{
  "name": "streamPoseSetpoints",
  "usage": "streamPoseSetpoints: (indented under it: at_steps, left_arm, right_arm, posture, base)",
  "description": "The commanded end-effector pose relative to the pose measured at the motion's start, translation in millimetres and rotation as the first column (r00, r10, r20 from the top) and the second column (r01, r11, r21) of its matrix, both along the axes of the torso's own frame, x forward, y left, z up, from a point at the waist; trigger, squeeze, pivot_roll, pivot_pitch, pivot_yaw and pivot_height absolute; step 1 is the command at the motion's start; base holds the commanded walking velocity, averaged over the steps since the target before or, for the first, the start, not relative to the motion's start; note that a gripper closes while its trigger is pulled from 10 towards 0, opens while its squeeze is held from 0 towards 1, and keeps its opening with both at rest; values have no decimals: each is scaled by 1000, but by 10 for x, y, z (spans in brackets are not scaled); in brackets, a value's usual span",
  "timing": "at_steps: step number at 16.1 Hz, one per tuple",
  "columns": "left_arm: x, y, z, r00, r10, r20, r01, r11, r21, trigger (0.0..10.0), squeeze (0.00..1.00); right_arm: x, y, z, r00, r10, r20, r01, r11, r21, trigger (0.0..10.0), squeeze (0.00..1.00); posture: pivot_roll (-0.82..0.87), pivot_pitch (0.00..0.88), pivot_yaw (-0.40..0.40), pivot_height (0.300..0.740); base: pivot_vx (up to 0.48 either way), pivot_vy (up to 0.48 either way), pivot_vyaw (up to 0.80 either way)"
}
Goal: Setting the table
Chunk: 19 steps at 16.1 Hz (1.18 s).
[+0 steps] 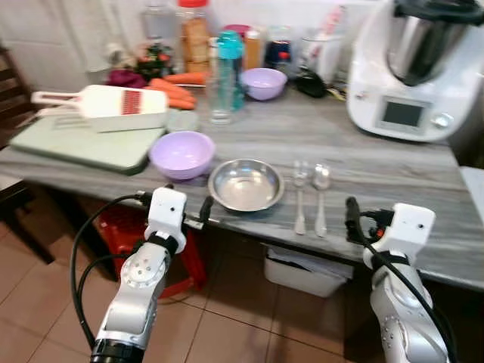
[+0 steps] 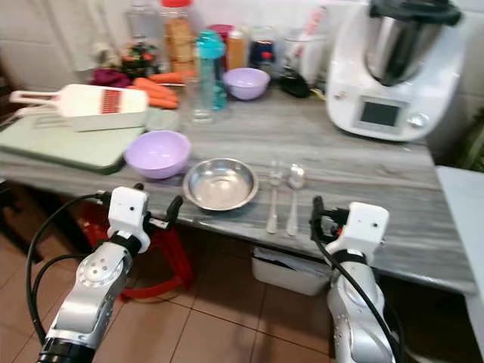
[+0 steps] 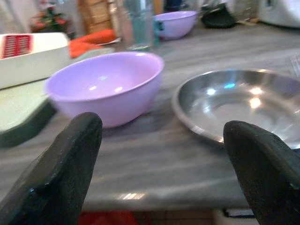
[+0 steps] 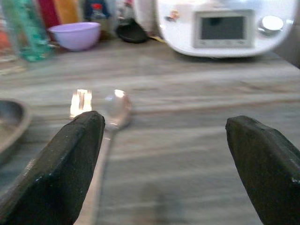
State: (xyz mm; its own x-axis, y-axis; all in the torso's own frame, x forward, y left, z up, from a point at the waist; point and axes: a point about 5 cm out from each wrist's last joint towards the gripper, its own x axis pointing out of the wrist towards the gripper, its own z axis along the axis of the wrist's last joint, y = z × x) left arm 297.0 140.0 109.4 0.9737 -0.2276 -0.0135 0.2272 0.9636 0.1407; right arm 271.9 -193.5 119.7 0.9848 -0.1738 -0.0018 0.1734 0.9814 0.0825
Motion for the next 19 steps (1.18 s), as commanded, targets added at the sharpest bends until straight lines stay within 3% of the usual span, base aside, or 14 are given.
streamPoseSetpoints:
  at_steps: [1,19]
  left_arm:
    - [-2,1,-10,1000,3,2,-3,1000,15,10000,0]
    - [2,-28,-41,1000,-21,-15,21,1000,20,10000,0]
  right_arm:
    - [11,-2,32,1000,6,7,-6,1000,6,10000,0]
    - [30,10,-3,1000,11,-3,-11,1000,25,10000,0]
  posture:
    - [-43,0,6,740]
    - [-38,0,9,740]
  base:
    - [0,0,0]
    - [-296,0,0]
